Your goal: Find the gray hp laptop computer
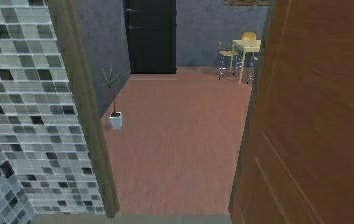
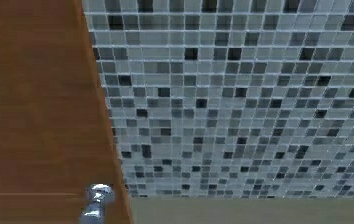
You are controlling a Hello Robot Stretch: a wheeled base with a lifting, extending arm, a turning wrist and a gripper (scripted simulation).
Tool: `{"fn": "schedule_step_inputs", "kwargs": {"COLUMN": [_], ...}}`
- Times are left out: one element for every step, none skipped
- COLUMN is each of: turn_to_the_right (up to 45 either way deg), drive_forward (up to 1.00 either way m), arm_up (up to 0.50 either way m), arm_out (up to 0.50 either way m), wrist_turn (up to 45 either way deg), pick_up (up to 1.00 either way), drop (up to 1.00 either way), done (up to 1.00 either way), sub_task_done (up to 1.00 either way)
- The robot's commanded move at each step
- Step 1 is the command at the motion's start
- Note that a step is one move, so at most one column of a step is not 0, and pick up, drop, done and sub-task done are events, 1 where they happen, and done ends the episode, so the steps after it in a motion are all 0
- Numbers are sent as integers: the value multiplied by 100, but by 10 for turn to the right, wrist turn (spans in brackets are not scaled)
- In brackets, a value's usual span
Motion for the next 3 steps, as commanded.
{"fn": "schedule_step_inputs", "kwargs": {"turn_to_the_right": [0, 60, 0], "drive_forward": [30, 0, 90], "arm_up": [0, 0, 0], "arm_out": [0, 0, 0], "wrist_turn": [0, 0, 0], "pick_up": [0, 0, 0], "drop": [0, 0, 0], "done": [0, 0, 0], "sub_task_done": [0, 0, 0]}}
